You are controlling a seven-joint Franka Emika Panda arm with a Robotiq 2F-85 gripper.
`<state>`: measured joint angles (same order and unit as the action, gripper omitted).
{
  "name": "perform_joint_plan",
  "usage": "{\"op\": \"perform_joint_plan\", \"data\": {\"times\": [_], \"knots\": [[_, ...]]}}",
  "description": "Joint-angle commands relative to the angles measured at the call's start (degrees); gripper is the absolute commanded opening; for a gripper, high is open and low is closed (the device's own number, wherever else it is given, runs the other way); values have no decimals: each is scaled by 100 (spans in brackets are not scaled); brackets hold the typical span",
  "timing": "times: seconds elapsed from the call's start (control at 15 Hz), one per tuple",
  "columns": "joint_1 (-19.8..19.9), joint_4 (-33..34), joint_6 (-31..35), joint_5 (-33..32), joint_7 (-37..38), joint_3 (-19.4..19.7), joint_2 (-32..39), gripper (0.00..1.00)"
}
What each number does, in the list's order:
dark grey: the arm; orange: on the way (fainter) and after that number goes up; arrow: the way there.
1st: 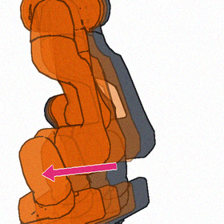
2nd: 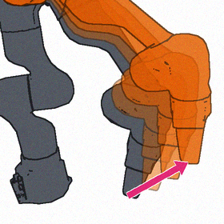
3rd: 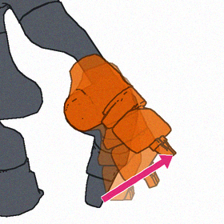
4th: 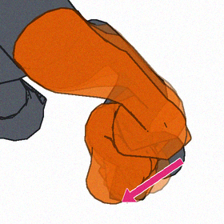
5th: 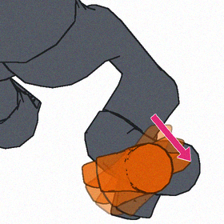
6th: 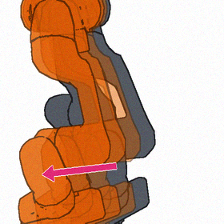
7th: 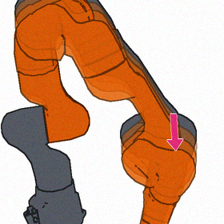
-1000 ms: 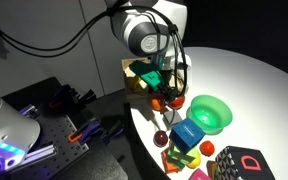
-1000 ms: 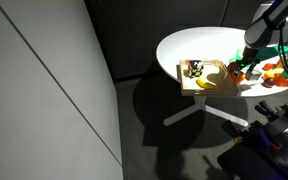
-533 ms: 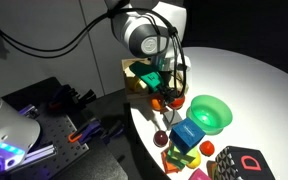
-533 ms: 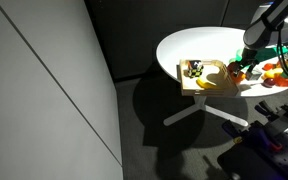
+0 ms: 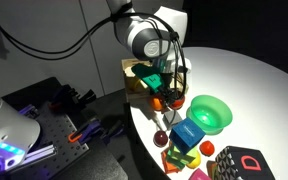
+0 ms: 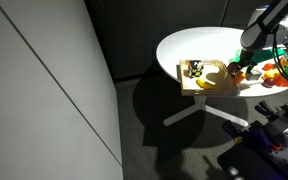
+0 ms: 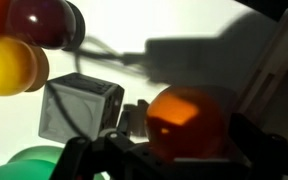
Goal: Pick up the toy orange and put it in the green bowl
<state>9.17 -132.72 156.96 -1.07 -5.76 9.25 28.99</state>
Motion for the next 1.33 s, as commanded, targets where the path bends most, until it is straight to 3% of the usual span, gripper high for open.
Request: {"op": "perform_joint_plan", "data": {"times": [0.0, 0.07, 0.13, 0.2, 0.33, 1.27], "knots": [[-9, 186, 94, -29, 191, -18, 171, 100], [-31, 212, 134, -51, 215, 2, 212, 100], [-41, 232, 161, -56, 233, 11, 240, 75], [-49, 245, 203, -58, 245, 14, 266, 73], [-81, 267, 280, -77, 294, 40, 313, 56], [193, 518, -486, 25, 55, -46, -3, 55]]}}
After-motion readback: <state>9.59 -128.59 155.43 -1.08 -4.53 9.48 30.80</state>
